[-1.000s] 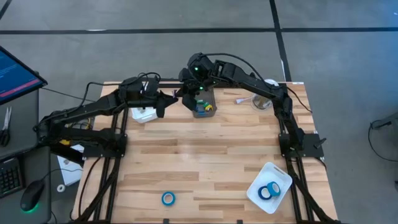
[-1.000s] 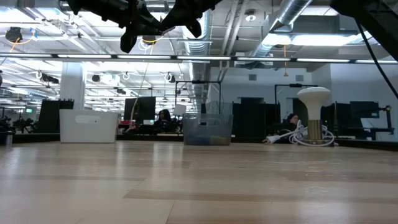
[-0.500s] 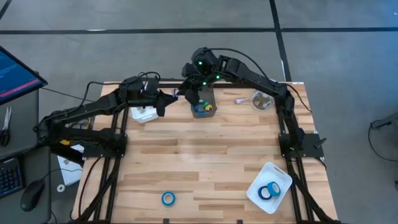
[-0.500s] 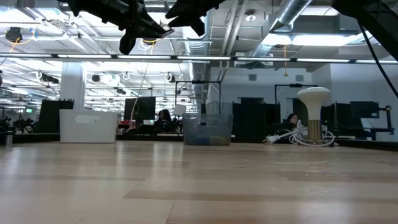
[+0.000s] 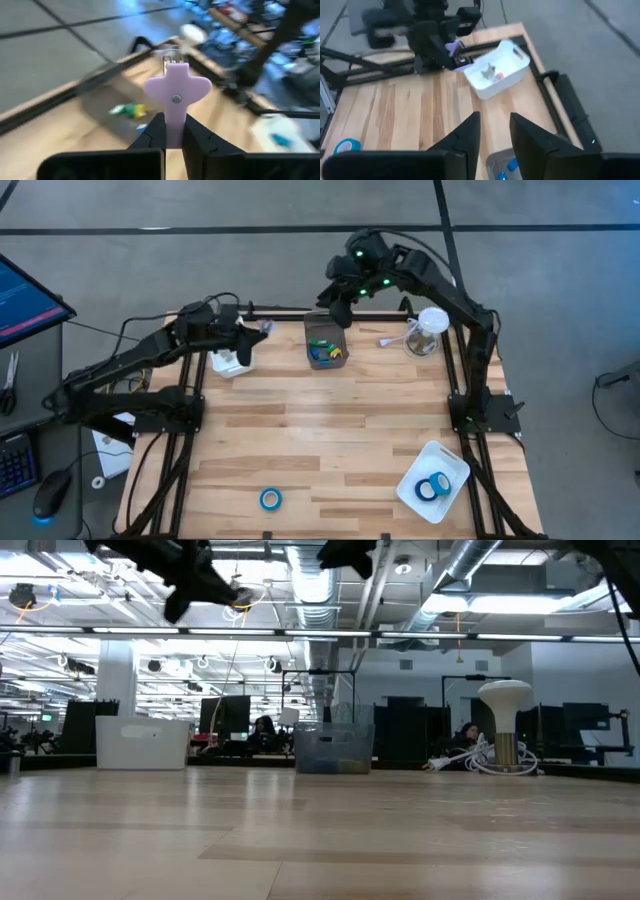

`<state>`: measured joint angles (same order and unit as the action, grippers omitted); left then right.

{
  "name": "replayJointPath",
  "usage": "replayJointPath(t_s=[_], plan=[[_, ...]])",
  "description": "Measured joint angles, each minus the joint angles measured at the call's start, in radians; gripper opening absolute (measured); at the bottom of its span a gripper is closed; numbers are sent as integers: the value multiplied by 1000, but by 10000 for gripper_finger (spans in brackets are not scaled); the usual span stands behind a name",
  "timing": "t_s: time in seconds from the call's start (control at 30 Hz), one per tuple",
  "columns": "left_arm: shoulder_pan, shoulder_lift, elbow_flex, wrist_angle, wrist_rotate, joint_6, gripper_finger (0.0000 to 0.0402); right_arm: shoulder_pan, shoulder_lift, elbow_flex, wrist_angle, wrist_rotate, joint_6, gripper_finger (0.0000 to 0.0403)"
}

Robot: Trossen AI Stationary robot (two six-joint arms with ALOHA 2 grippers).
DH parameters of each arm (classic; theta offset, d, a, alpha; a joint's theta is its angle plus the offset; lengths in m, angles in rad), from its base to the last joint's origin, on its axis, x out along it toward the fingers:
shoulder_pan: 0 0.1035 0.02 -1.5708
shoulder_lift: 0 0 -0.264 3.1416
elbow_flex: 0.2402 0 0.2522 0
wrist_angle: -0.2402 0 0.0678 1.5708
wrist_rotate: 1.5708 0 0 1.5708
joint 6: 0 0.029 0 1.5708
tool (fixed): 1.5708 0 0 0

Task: Pick and place Stapler, Stapler remover, tape
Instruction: Put the pink staple remover into the top white bin

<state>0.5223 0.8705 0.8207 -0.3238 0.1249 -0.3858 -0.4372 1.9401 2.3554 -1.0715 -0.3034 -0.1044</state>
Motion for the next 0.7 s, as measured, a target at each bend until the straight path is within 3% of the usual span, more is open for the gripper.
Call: replayJointPath(t_s=[0.3, 0.5, 0.7], plan=[[96, -139, 0, -345, -176, 49, 15, -14, -68, 0, 3, 61, -8, 56], [142, -107, 0, -458, -261, 46, 15, -17, -71, 0, 2, 69, -8, 43], [174, -16, 0, -534, -279, 31, 15, -15, -71, 0, 2, 70, -8, 34]])
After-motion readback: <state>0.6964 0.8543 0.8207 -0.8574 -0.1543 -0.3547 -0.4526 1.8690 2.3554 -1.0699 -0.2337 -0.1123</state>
